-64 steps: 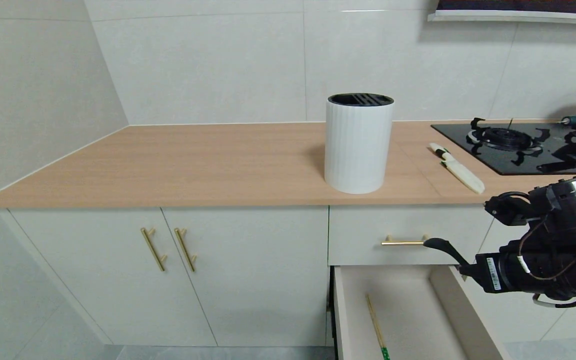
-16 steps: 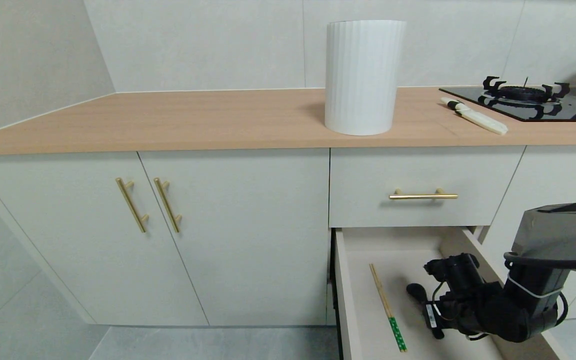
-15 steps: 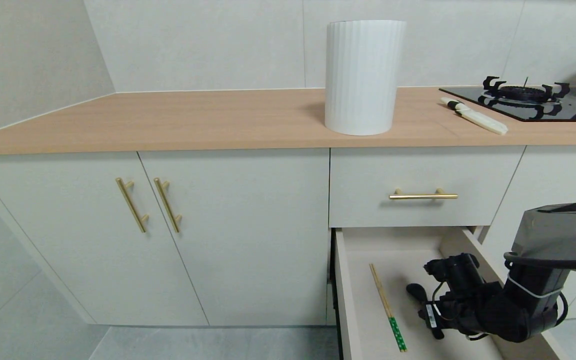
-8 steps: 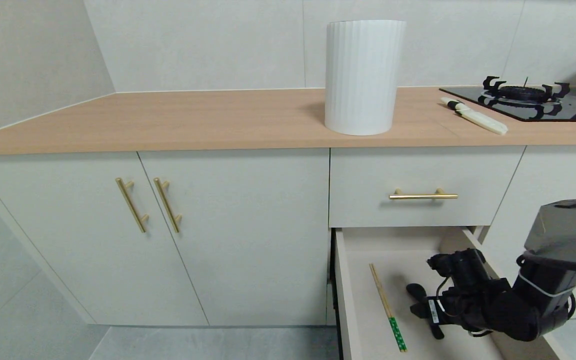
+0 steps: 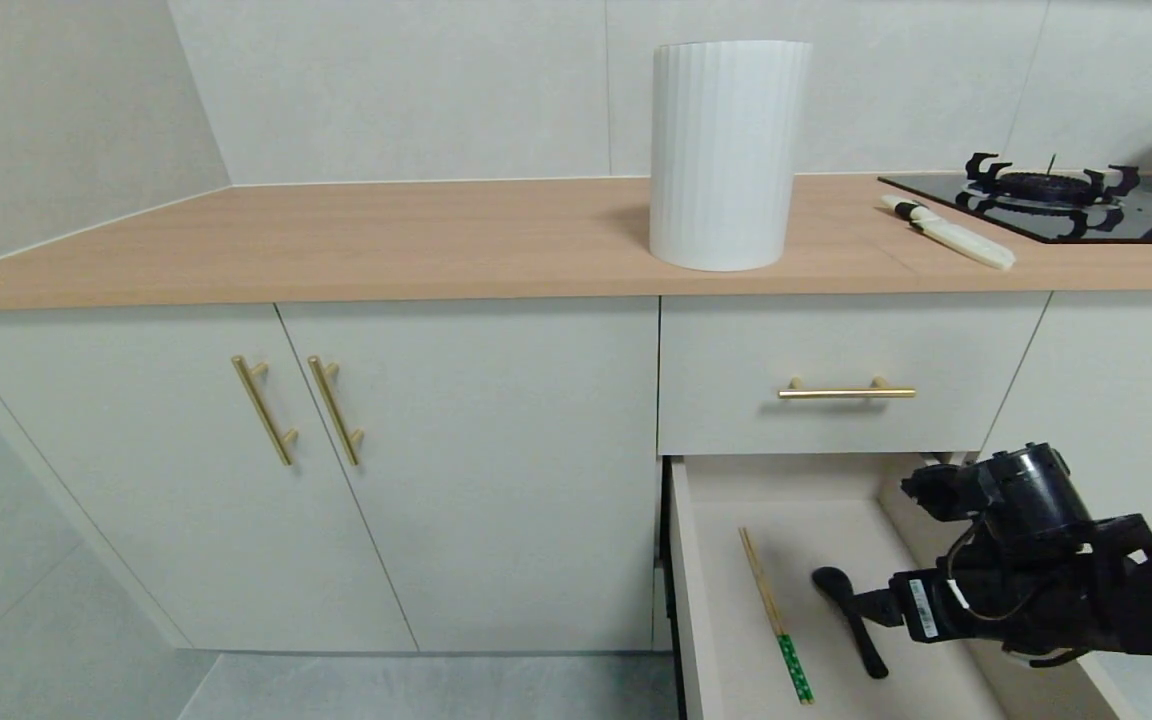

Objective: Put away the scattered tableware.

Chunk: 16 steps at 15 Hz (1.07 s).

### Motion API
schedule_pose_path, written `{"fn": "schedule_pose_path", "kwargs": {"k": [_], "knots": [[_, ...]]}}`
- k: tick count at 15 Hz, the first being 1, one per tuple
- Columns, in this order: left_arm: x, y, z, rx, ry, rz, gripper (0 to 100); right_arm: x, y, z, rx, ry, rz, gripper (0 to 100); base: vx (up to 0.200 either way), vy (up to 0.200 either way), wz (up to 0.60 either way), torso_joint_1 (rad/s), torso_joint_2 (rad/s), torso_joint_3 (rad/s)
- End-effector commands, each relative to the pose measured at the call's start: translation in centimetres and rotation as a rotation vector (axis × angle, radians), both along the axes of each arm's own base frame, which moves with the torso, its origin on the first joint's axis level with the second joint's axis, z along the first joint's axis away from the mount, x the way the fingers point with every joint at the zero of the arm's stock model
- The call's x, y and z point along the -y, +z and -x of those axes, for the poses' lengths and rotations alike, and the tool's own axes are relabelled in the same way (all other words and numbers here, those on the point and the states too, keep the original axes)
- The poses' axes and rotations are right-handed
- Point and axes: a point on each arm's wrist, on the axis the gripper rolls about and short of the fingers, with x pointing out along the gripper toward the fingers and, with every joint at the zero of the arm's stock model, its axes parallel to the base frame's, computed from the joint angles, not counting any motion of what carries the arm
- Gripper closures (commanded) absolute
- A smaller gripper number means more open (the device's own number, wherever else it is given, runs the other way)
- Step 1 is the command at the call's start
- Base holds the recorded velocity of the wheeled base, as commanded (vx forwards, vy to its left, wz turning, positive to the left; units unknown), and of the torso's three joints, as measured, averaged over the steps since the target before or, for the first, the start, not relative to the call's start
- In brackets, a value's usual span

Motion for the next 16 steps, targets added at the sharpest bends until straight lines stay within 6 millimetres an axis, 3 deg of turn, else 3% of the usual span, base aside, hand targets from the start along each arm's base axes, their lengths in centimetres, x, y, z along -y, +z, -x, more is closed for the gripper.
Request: {"fn": "schedule_pose_path", "kwargs": {"k": [1, 5, 11, 16], "knots": [[0.0, 0.0, 0.0, 0.000, 0.000, 0.001, 0, 0.0, 5.1, 2.6, 0.087, 0.045, -0.027, 0, 0.000, 0.000, 0.00, 0.000, 0.00, 0.000], [0.0, 0.0, 0.0, 0.000, 0.000, 0.001, 0, 0.2, 6.6, 4.4, 0.062, 0.106, -0.005, 0, 0.000, 0.000, 0.00, 0.000, 0.00, 0.000], [0.0, 0.0, 0.0, 0.000, 0.000, 0.001, 0, -0.2, 5.9, 5.4, -0.016, 0.175, 0.048, 0, -0.200, 0.000, 0.00, 0.002, 0.00, 0.002], [0.0, 0.0, 0.0, 0.000, 0.000, 0.001, 0, -0.6, 5.3, 7.5, -0.157, 0.337, 0.111, 0, 0.000, 0.000, 0.00, 0.000, 0.00, 0.000]]}}
